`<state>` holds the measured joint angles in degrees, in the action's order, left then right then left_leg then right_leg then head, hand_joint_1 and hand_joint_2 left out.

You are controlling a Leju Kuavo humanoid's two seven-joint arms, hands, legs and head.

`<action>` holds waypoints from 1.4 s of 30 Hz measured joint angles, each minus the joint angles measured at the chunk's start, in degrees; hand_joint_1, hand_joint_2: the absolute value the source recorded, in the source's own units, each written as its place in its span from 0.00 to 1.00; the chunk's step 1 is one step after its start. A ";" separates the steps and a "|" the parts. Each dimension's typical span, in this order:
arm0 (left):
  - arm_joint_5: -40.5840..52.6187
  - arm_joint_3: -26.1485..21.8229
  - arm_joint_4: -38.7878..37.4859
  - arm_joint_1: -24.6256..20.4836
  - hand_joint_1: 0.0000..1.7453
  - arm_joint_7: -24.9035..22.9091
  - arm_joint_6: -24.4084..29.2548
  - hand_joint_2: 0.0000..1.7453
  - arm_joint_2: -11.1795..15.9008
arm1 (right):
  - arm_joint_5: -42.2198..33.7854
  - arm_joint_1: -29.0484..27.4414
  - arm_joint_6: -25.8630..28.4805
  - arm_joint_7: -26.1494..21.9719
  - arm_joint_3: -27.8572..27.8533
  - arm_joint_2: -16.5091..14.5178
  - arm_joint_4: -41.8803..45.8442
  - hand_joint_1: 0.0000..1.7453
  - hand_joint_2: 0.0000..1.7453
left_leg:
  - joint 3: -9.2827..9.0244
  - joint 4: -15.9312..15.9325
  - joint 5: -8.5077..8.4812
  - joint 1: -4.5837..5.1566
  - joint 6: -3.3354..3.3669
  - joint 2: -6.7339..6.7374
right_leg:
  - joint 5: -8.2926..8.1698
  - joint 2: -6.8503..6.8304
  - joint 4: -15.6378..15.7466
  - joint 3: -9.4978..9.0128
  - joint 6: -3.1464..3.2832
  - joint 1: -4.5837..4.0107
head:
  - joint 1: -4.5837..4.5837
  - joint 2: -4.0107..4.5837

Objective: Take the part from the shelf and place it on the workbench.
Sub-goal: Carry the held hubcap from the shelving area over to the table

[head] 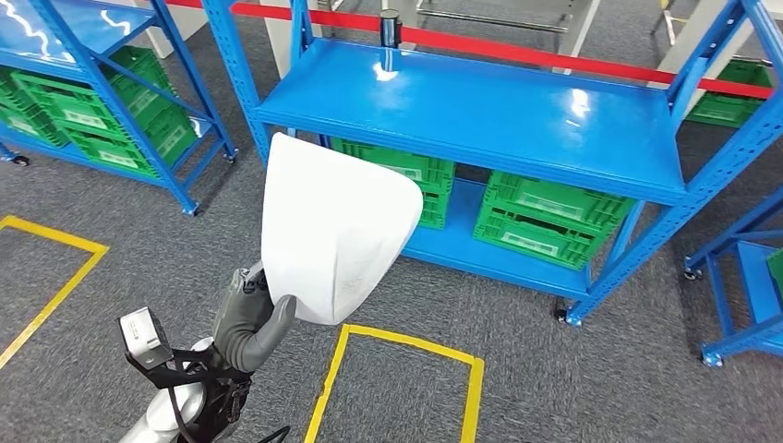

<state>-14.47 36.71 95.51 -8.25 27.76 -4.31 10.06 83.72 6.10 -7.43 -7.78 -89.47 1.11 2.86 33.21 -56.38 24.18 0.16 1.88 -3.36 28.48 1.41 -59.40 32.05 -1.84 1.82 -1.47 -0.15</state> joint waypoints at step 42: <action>1.50 -0.21 0.07 0.24 1.00 0.71 1.26 1.00 -0.20 | 1.20 0.30 -0.55 0.00 0.06 1.05 -0.02 0.00 0.00 | 10.08 -17.93 6.71 -0.83 -2.58 3.19 | -0.62 -3.86 1.13 -0.39 2.31 -0.06 | -0.06 0.00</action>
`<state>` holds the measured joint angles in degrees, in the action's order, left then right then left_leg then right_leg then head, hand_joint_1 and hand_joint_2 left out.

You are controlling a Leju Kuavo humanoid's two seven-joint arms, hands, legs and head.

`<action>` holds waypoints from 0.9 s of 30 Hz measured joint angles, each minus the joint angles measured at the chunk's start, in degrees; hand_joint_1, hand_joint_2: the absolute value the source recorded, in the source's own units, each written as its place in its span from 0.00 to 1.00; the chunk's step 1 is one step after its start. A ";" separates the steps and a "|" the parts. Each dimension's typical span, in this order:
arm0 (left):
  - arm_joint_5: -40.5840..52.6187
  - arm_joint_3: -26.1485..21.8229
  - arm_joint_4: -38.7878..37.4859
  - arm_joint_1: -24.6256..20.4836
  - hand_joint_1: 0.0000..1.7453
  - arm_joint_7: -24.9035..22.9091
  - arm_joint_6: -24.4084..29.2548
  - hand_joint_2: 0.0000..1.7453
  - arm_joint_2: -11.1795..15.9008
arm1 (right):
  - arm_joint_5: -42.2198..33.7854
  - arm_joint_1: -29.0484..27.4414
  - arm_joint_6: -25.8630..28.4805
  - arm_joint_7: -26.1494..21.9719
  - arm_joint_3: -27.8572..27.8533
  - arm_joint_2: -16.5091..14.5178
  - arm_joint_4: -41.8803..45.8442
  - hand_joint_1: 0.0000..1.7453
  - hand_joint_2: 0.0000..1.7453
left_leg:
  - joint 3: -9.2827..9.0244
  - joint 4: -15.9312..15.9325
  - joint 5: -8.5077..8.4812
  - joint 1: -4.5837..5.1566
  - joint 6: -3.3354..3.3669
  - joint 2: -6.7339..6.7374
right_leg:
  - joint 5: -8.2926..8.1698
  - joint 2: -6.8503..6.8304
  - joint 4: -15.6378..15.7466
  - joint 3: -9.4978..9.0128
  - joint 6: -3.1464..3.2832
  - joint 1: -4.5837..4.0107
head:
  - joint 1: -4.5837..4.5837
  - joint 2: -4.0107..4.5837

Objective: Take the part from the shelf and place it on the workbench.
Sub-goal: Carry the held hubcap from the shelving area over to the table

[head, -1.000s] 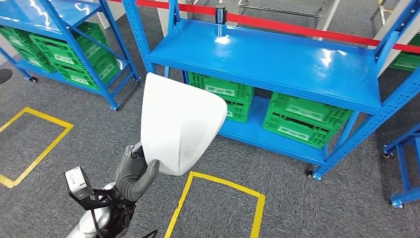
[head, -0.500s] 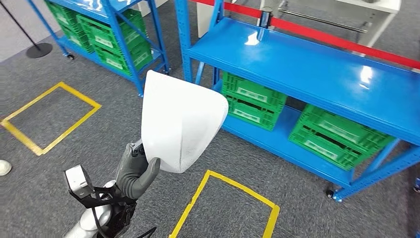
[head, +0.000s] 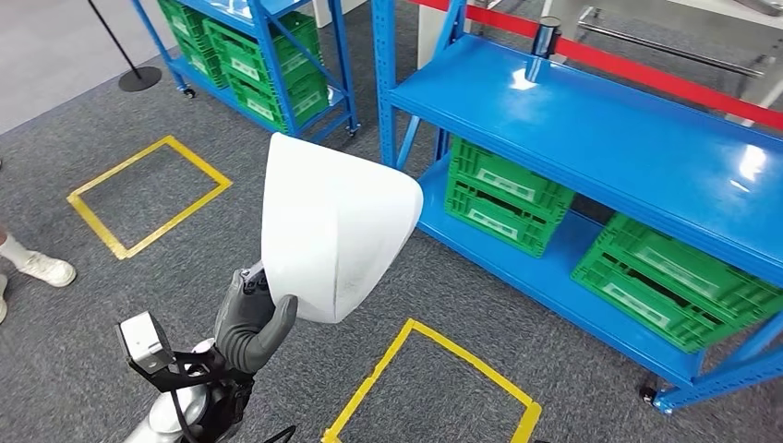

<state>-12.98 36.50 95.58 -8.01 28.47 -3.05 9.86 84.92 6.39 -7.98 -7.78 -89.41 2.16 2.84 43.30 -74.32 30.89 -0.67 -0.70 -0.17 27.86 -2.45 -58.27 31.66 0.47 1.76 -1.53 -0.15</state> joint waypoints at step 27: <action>0.46 -0.19 0.61 0.16 1.00 0.35 0.13 1.00 0.21 | -0.27 0.18 0.88 -0.07 -0.01 -0.80 -0.17 0.00 0.00 | -5.19 7.88 -0.91 0.45 0.35 -0.82 | -1.42 2.32 -0.22 1.55 -0.01 -0.09 | 0.23 0.00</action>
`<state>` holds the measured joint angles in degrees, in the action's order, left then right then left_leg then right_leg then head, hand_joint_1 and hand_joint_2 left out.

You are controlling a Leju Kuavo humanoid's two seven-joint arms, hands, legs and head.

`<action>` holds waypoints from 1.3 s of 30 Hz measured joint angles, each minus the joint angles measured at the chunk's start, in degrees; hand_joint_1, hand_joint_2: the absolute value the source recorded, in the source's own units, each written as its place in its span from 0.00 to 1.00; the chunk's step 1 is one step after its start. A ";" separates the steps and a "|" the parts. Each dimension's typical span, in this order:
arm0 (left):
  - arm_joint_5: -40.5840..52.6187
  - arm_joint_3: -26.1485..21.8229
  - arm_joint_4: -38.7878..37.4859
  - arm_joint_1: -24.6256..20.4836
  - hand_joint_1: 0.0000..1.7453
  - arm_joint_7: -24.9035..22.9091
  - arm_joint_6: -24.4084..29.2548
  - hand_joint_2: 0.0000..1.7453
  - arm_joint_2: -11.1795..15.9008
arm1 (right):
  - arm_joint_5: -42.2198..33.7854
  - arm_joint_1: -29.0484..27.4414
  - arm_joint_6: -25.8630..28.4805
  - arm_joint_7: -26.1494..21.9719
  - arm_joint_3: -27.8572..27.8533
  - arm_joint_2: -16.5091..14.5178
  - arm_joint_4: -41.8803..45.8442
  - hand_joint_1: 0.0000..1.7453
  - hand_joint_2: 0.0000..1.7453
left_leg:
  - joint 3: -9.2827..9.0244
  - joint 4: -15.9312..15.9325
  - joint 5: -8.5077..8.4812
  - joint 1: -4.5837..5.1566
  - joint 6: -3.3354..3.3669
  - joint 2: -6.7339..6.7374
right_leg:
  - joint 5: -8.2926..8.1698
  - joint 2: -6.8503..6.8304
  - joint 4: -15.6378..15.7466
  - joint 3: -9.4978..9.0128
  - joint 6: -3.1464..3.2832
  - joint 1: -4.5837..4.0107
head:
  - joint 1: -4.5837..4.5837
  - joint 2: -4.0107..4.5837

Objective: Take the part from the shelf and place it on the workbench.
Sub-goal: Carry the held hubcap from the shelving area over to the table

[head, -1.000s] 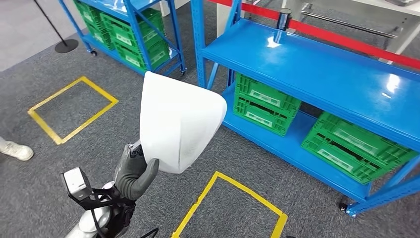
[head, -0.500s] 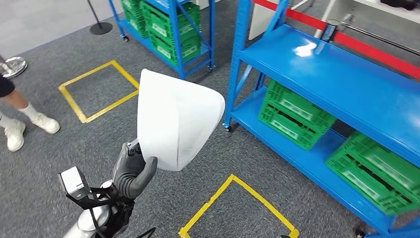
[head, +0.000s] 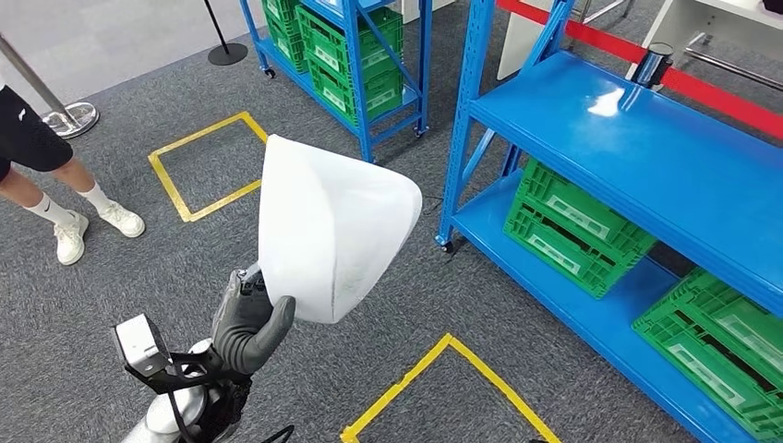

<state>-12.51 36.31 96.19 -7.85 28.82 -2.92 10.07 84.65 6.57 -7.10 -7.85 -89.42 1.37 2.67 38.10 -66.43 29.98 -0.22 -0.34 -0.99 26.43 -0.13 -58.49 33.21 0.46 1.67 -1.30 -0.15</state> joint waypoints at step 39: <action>1.95 -0.05 0.61 -0.21 1.00 0.26 0.93 1.00 0.09 | 0.70 0.23 0.86 -0.70 -0.05 -0.71 -0.28 0.00 0.00 | -4.27 7.39 -3.60 1.91 3.43 5.17 | 0.14 -3.99 -0.18 0.07 0.37 -1.42 | 0.27 0.00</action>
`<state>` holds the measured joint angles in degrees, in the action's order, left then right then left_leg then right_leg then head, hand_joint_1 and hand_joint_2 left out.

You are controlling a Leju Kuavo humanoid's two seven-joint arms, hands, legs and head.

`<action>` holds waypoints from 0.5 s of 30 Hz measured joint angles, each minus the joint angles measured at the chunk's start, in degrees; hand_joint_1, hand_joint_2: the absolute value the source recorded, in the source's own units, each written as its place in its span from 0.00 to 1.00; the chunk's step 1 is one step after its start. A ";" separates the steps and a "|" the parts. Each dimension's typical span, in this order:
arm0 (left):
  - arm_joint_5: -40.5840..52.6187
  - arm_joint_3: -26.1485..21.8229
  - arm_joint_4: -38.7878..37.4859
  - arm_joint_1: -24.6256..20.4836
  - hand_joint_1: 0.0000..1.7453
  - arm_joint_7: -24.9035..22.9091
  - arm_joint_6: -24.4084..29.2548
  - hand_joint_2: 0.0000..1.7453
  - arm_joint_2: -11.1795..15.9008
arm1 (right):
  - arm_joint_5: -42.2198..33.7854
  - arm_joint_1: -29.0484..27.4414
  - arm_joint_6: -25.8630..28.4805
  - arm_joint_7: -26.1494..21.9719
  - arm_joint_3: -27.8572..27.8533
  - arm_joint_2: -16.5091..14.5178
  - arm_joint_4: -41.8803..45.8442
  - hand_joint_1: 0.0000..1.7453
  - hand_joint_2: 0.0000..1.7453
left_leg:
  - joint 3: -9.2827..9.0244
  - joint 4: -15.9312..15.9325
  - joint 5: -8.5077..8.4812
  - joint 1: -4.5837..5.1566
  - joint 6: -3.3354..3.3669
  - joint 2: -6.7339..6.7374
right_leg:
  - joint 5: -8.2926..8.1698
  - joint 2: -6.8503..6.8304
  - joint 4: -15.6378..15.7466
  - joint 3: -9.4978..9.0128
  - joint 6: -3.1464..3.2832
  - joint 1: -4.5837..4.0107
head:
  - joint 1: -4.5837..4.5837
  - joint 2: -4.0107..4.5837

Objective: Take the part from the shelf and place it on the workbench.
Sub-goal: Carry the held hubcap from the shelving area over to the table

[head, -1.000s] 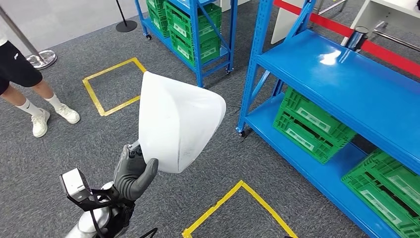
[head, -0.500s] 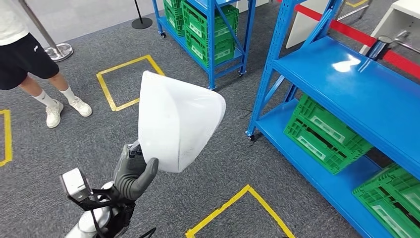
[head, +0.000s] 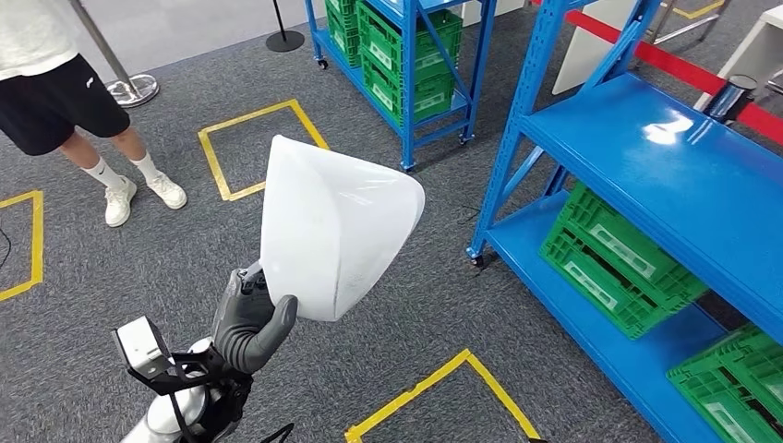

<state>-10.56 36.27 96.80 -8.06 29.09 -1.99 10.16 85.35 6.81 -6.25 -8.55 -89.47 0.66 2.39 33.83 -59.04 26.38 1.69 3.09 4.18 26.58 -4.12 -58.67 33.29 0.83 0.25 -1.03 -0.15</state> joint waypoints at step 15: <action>0.27 0.42 0.03 -0.39 1.00 -0.01 0.01 1.00 -0.46 | 0.44 -0.05 -0.49 -0.32 0.01 0.68 -0.03 0.00 0.00 | -0.97 1.84 -1.01 -0.99 -1.39 -5.48 | -0.37 4.09 -0.63 0.83 -3.17 1.64 | 0.34 0.00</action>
<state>-10.29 36.69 96.83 -8.45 29.08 -1.98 9.70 85.79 6.76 -6.73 -8.87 -89.46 1.34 2.36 32.87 -57.21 25.37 0.70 1.69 -1.30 26.21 -0.03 -59.30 34.11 -2.34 1.89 -0.68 -0.15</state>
